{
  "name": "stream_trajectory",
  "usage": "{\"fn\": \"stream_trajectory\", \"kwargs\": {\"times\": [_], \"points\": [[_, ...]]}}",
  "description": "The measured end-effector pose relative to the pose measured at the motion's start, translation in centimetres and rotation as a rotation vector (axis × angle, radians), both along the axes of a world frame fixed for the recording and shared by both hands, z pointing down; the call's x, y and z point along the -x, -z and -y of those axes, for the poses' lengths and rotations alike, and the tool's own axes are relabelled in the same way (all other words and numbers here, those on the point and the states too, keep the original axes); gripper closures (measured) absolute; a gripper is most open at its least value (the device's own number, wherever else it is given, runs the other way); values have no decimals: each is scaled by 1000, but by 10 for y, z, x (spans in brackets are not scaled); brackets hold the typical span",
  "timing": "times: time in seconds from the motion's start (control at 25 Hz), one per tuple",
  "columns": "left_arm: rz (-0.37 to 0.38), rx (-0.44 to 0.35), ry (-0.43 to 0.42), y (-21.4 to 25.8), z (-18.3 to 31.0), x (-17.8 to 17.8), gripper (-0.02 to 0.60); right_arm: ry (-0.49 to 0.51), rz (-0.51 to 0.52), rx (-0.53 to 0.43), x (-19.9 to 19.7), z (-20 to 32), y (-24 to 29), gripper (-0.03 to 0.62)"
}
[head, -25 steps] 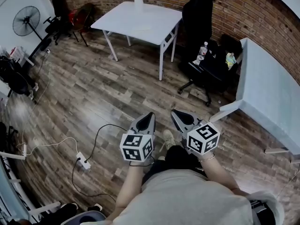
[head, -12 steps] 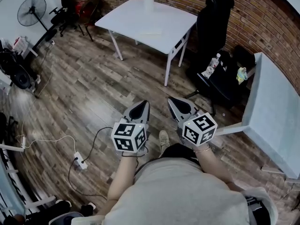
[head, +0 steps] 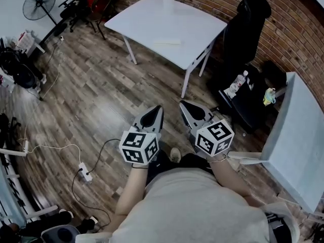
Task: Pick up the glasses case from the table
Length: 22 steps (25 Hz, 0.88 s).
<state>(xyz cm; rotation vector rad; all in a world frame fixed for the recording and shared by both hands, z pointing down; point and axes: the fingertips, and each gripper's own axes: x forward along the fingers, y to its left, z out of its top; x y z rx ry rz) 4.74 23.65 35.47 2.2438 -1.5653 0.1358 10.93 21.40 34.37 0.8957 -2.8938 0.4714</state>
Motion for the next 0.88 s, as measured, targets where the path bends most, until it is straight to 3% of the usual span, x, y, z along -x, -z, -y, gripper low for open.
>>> {"fn": "stream_trajectory", "kwargs": {"times": [0.48,0.88], "points": [[-26,79,9,-34,86,29,574,-24,-25,31,19,81,-22,597],[-54,89,-45,-39,222,75,574,-80,-62,12,61,219,-24,597]]}}
